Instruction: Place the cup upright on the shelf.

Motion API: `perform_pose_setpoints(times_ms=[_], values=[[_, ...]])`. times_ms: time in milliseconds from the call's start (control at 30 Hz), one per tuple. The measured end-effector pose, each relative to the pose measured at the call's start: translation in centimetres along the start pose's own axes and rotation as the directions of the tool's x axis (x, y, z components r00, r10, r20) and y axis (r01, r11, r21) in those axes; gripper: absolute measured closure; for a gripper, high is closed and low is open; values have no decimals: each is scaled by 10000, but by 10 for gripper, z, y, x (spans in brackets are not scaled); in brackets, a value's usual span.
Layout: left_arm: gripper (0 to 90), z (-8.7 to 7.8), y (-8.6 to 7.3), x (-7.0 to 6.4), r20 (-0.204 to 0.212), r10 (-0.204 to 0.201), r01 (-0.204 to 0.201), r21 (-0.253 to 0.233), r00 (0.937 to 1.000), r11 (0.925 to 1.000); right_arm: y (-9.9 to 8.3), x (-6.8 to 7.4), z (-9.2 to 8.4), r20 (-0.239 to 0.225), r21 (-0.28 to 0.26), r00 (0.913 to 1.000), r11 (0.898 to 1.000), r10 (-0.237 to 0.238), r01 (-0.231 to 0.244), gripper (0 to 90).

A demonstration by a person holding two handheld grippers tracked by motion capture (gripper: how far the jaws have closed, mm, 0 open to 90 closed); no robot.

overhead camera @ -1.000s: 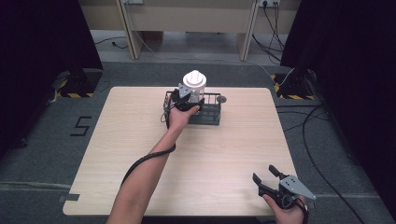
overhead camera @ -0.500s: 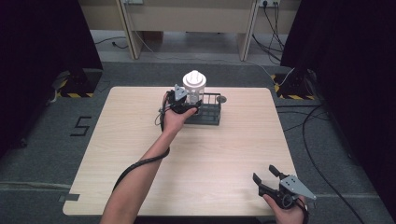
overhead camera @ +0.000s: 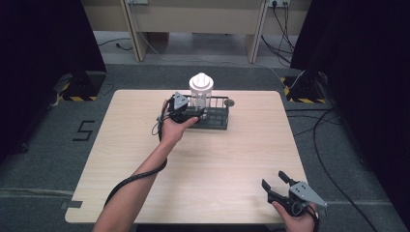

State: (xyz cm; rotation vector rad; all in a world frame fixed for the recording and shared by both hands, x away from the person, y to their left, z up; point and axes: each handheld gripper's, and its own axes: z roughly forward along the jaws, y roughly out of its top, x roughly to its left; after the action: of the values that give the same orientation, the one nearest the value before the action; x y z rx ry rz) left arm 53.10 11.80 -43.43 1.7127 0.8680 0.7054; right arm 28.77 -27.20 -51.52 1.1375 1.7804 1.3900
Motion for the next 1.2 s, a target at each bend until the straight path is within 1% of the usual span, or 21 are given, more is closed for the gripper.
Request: perform_pose_setpoints(times_ms=[100,133,167,267,333,367,500,567,600,667,700,733,767,800,867,967,1000,1033,1067,1133,1200], values=[[143,-7,-3,1,16,-15,15,-2,10000,10000,0,0,0,-13,34,10000,10000,-1,1,258],[143,-14,-6,2,51,80,-80,-60,10000,10000,0,1,0,-26,39,10000,10000,37,-37,258],[143,-14,-6,2,51,80,-80,-60,10000,10000,0,1,0,-19,31,10000,10000,27,-27,258],[143,-27,-13,5,80,121,-121,23,9999,9999,0,1,0,-7,26,10000,10000,43,-43,258],[143,-30,-15,6,100,105,-106,40,9999,9999,0,1,0,8,24,10000,10000,42,-42,258],[143,-37,-18,7,159,154,-155,18,9998,9999,0,1,0,8,27,10000,10000,37,-37,258],[143,-48,-22,8,230,263,-262,-21,9994,9997,0,0,0,28,32,10000,10000,-6,5,258],[144,-57,-25,9,259,289,-287,-72,9992,9996,0,0,0,28,35,10000,10000,4,-5,258],[143,-67,-28,10,277,329,-326,-109,9991,9994,0,0,0,29,25,10000,10000,23,-23,258],[143,-77,-33,12,254,376,-374,-90,9990,9993,0,1,1,16,25,10000,10000,22,-22,258],[143,-77,-33,12,254,376,-374,-90,9990,9993,0,1,0,24,29,10000,10000,37,-37,258],[143,-87,-39,14,240,387,-385,-100,9990,9992,0,1,0,28,36,10000,10000,47,-47,258],[143,-87,-39,14,240,387,-385,-100,9990,9992,0,1,0,28,36,10000,10000,47,-47,258],[143,-97,-45,16,190,319,-317,-114,9993,9994,0,1,0,28,26,10000,10000,60,-60,258],[143,-109,-52,16,109,346,-345,-135,9993,9993,0,1,1,35,31,10000,10000,31,-31,258],[143,-124,-64,18,96,395,-394,-98,9992,9992,0,1,1,56,51,10000,10000,29,-29,257],[144,-124,-64,18,96,395,-394,-98,9992,9992,0,1,1,56,51,10000,10000,29,-29,257],[144,-130,-69,18,55,382,-382,-68,9993,9992,0,1,1,58,55,10000,10000,21,-21,257],[144,-141,-78,20,0,292,-292,-35,9996,9996,0,1,0,68,56,10000,10000,28,-29,257],[144,-154,-87,21,-174,208,-208,-8,9996,9998,0,1,0,67,58,10000,10000,26,-27,256],[144,-168,-96,20,-195,109,-110,-47,9998,9999,0,1,0,63,59,10000,10000,14,-15,256]])
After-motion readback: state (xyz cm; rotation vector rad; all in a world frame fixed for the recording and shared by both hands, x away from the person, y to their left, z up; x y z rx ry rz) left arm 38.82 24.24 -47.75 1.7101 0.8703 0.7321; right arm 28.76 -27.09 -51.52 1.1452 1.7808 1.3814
